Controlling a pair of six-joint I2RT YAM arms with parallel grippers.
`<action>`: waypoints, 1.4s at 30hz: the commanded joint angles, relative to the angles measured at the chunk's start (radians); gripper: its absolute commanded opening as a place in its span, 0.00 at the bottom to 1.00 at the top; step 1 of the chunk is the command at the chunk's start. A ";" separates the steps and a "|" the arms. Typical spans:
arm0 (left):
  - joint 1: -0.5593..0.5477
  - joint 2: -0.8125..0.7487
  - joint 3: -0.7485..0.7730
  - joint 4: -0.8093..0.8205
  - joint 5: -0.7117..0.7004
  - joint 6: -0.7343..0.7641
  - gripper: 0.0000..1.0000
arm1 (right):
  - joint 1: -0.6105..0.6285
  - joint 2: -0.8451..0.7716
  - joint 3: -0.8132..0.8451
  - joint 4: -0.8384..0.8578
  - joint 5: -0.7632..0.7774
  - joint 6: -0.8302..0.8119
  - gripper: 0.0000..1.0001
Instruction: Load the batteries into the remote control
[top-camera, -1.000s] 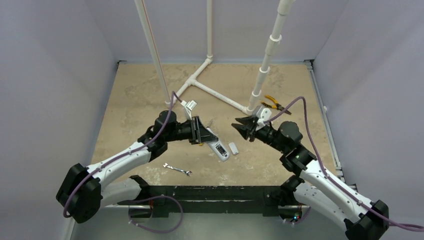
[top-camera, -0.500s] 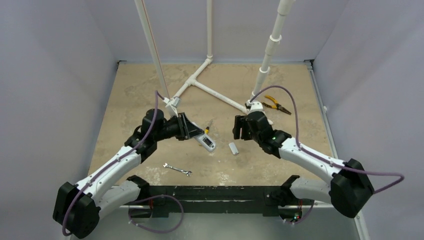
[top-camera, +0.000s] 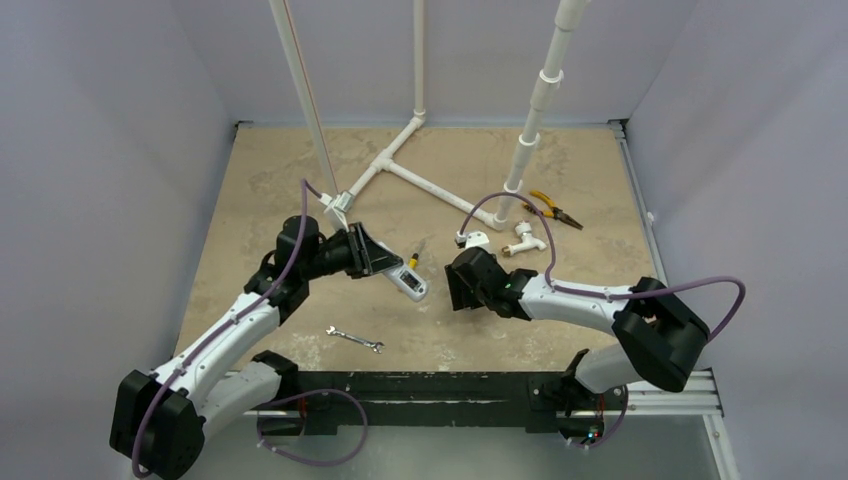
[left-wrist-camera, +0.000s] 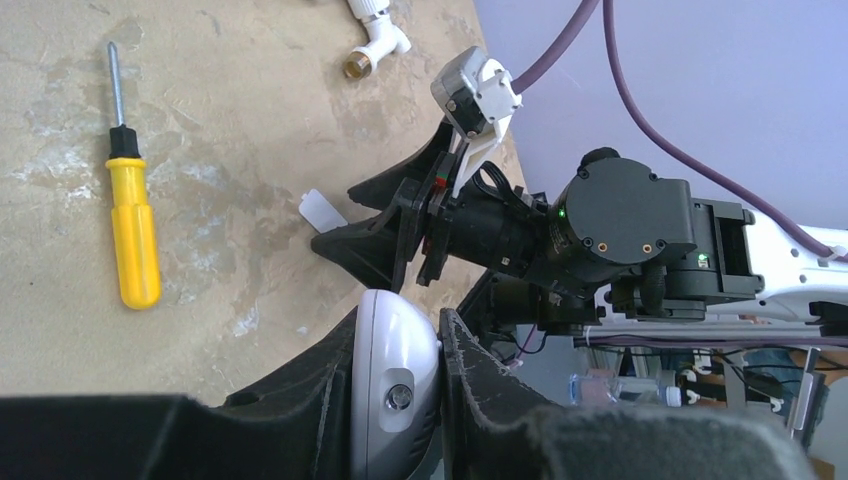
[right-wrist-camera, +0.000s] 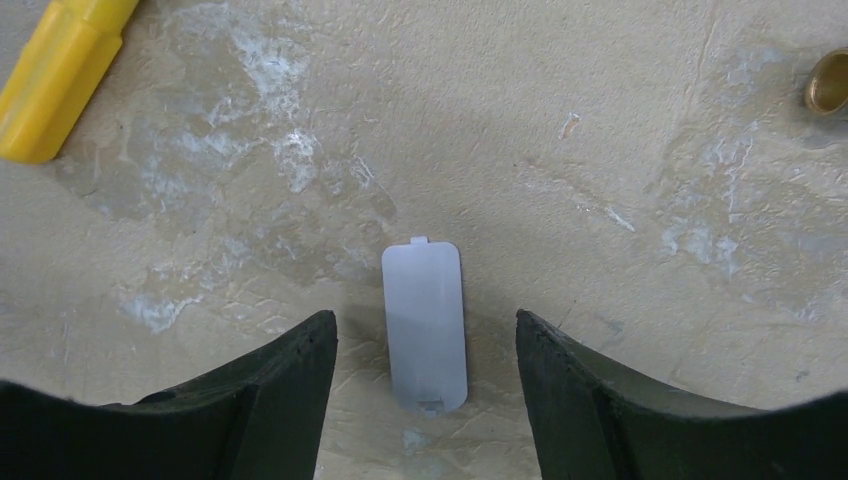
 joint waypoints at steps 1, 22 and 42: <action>0.006 0.009 -0.012 0.078 0.041 -0.028 0.00 | 0.003 -0.013 0.011 0.017 -0.004 -0.031 0.61; 0.009 0.075 0.066 0.098 0.091 -0.031 0.00 | 0.003 0.020 0.028 -0.074 -0.068 -0.083 0.39; 0.009 0.113 0.059 0.180 0.123 -0.074 0.00 | 0.005 0.018 0.009 -0.103 -0.119 -0.080 0.24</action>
